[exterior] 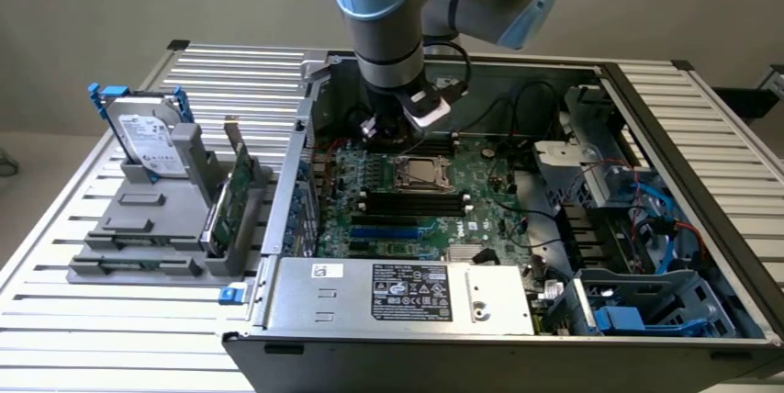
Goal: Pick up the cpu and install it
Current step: 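Close the cpu cover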
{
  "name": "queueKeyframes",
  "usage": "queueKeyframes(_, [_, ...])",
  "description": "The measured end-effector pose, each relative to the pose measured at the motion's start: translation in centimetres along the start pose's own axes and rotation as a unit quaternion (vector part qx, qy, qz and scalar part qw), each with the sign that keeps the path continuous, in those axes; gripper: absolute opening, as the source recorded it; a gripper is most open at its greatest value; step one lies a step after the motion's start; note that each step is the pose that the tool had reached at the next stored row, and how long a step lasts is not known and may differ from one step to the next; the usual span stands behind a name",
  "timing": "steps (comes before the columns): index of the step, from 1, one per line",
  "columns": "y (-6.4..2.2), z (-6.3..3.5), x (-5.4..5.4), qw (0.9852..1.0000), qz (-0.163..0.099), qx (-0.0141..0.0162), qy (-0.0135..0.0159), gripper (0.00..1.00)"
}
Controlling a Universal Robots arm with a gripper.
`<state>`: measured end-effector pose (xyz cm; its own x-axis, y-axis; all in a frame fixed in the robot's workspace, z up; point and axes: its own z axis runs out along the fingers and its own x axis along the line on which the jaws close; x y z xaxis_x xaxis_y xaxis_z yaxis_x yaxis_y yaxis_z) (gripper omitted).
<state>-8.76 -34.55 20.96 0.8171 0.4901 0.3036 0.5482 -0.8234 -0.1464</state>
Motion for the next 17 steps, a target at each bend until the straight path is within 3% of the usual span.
queueKeyframes(17, [0.31, 0.31, 0.57, 1.0000, 0.000, -0.0017, -0.0011, 0.11])
